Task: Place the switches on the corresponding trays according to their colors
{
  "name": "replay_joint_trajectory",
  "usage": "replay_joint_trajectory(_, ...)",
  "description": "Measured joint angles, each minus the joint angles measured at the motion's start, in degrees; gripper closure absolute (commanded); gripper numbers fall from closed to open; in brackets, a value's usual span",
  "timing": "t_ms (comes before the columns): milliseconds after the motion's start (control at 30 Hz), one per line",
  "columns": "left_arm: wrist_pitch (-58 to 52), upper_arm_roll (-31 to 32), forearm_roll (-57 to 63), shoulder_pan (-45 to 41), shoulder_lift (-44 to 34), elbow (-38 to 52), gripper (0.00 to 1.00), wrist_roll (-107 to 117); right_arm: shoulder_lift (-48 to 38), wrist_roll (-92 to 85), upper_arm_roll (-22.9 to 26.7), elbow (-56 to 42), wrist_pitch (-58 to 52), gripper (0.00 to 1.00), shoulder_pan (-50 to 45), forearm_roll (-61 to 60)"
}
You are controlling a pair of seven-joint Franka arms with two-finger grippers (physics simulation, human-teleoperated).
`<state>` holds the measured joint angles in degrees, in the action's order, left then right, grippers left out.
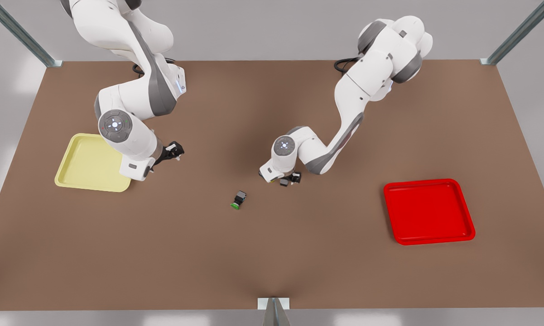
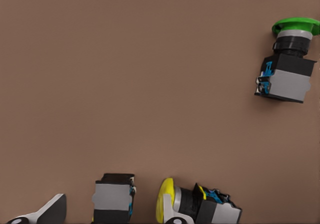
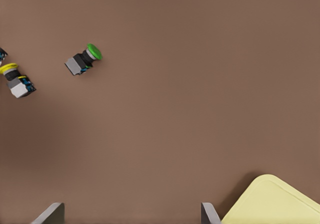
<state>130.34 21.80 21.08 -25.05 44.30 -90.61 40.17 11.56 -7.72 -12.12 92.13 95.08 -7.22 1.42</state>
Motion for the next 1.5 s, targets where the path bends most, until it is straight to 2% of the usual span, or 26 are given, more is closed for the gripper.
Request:
replay_joint_trajectory(267, 0.1, -0.3, -0.1, 0.4, 1.2, -0.3, 0.32, -0.3, -0.5, -2.6, 0.3, -0.1, -0.8, 0.0, 0.6, -0.6)
replay_joint_trajectory(533, 1.9, -1.0, 0.0, 0.4, 2.2, 0.3, 0.32, 0.2, 1.7, -2.6, 0.3, -0.1, -0.7, 0.0, 0.2, -0.2)
replay_joint_trajectory(600, 1.8, -0.7, -0.1, 0.3, 2.2, 0.3, 0.32, 1.3, 2.6, -2.6, -0.9, -0.3, 0.8, 0.0, 0.1, -0.3)
replay_joint_trajectory(667, 1.9, -0.7, -0.1, 0.3, 2.3, 0.3, 0.32, 1.4, 5.0, -3.9, -4.4, -1.6, 2.8, 0.0, -0.1, 0.8)
replay_joint_trajectory(733, 1.9, -0.7, -0.1, 0.3, 2.4, 0.3, 0.32, 1.4, 6.7, -18.8, -4.7, -3.7, 4.3, 0.0, 0.1, 1.5)
replay_joint_trajectory(767, 1.9, -0.7, -0.1, 0.3, 2.6, 0.2, 0.4, 1.4, 6.7, -26.6, -4.7, -3.7, 5.5, 0.0, 0.0, 1.7)
replay_joint_trajectory(867, 1.9, -0.7, -0.1, 0.3, 2.8, 0.3, 0.44, 1.4, 8.6, -46.9, -4.7, -4.1, 7.4, 0.0, 0.1, 2.6)
replay_joint_trajectory(967, 1.9, -0.7, 0.0, 0.3, 2.8, 0.3, 0.5, 1.4, 8.6, -46.0, -4.7, -4.1, 7.4, 0.0, -0.1, 2.0)
replay_joint_trajectory(1167, 1.9, -0.7, 0.1, 0.2, 3.1, 0.4, 0.5, 1.4, 9.9, -34.0, -4.8, -3.7, 9.7, 0.0, -5.6, 0.8)
replay_joint_trajectory(1500, 1.2, -0.7, 2.2, 0.2, 2.4, 0.4, 0.5, 1.2, 10.4, -34.5, -4.8, -3.2, 9.6, 0.0, -5.7, 0.9)
